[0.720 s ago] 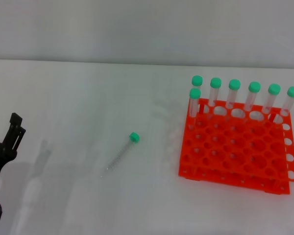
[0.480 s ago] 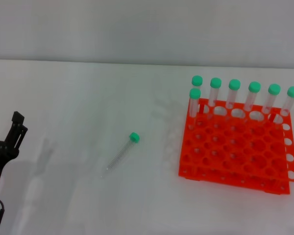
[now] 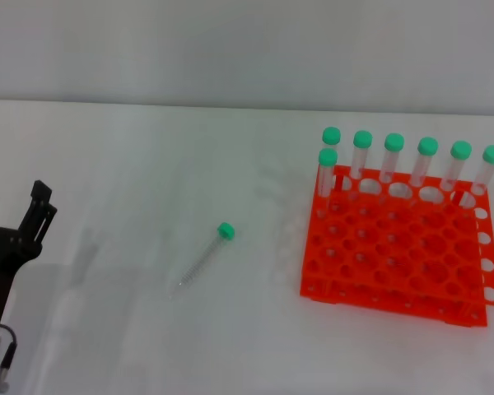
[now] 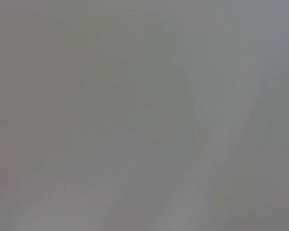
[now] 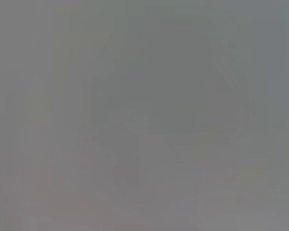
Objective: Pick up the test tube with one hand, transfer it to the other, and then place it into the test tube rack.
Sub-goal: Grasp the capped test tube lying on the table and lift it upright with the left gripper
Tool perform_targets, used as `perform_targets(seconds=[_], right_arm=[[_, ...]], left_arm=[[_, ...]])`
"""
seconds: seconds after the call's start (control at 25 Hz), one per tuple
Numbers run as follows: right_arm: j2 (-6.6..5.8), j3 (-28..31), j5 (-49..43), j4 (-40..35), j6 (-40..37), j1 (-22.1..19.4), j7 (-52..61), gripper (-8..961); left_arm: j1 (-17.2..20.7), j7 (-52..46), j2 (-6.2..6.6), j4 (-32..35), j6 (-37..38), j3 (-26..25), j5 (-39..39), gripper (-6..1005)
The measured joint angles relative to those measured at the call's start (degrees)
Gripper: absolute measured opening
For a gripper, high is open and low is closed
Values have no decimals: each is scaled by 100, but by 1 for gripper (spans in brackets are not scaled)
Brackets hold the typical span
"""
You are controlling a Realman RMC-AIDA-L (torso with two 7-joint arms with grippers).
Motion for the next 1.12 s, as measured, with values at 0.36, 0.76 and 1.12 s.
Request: perform_targets(seconds=[0.36,0.76,1.12], right_arm=[[4,57,13,-303,-96,102,4,869],[-28,280,-10,-784,-580,104,133,868],[-34,282,-17,-1058,-879,117,307,868]], left_arm=[[-857,-1344,126,-250,-459,26,240,876],[-2709,-5972,619,-2607,-510,352,2398,875],[-4348,-9205,872,-4464,153,1278,5079,875]])
